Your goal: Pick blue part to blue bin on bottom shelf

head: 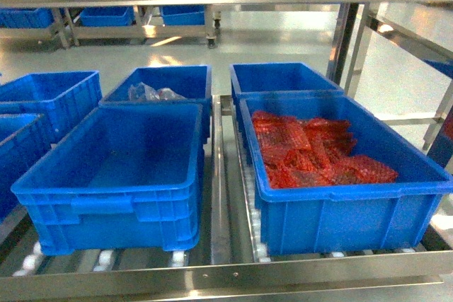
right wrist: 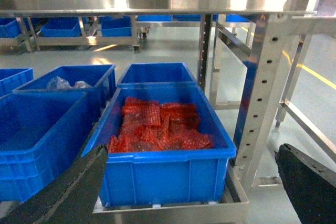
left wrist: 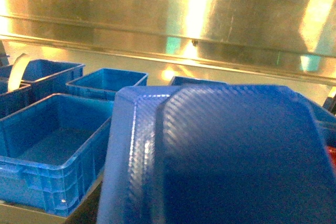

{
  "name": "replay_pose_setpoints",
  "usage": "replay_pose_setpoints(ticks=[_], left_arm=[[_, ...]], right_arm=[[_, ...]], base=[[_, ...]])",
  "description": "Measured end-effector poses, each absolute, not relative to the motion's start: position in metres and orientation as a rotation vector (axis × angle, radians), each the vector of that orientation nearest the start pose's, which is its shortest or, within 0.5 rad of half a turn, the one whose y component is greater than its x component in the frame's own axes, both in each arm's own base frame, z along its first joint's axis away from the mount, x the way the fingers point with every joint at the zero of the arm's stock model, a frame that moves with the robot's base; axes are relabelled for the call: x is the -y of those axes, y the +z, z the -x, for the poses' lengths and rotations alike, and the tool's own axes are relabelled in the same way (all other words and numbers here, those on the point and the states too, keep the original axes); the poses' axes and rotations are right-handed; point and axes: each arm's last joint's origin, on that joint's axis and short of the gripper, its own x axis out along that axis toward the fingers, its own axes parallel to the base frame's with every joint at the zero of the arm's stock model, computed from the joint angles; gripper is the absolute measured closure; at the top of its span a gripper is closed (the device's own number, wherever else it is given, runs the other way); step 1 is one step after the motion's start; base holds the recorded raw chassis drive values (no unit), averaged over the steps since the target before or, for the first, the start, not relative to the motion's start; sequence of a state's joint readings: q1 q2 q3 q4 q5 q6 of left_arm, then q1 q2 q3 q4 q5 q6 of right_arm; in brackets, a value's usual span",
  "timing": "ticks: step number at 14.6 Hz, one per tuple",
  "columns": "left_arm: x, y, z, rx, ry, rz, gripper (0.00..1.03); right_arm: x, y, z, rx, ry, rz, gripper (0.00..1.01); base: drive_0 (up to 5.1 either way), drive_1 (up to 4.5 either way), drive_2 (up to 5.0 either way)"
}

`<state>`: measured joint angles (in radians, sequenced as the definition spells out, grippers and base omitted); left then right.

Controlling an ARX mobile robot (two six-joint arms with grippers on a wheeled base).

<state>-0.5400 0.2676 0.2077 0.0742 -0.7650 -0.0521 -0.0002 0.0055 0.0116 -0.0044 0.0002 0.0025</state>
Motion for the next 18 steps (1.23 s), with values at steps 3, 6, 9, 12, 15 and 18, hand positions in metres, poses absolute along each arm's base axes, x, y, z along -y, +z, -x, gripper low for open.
replay_pose_setpoints(ticks=[3,6,9,12,15,18], left_arm=[[0.0353,0.2196,-0.098,0.016,0.225,0.06,0.6],[0.0354,0.2197,-0.098,0.018,0.223,0.061,0.6],[0.0354,0.2197,-0.098,0.018,0.222,0.061,0.6],[0.0354,0.2193,-0.098,0.014,0.223,0.058,0.6],[0.0354,0.2193,-0.098,0.015,0.223,0.059,0.6],[0.0354,0.2194,-0.098,0.016,0.223,0.059,0.6]], right_arm=[[0.0,0.1665,-0.0973,0.001,0.0,-0.002,0.03],[0.0,0.1665,-0.0973,0.0,0.0,-0.002,0.03],[0.0,0.1666,-0.0973,0.001,0.0,-0.003,0.03],[0.0,0.1664,-0.0973,0.0,0.0,-0.002,0.03],[0.0,0.1664,-0.0973,0.0,0.0,-0.002,0.03],[0.0,0.1665,-0.0973,0.0,0.0,-0.002,0.03]], base=[[0.0,0.0,0.0],[0.0,0.0,0.0],[0.0,0.0,0.0],[0.0,0.0,0.0],[0.0,0.0,0.0],[0.0,0.0,0.0]])
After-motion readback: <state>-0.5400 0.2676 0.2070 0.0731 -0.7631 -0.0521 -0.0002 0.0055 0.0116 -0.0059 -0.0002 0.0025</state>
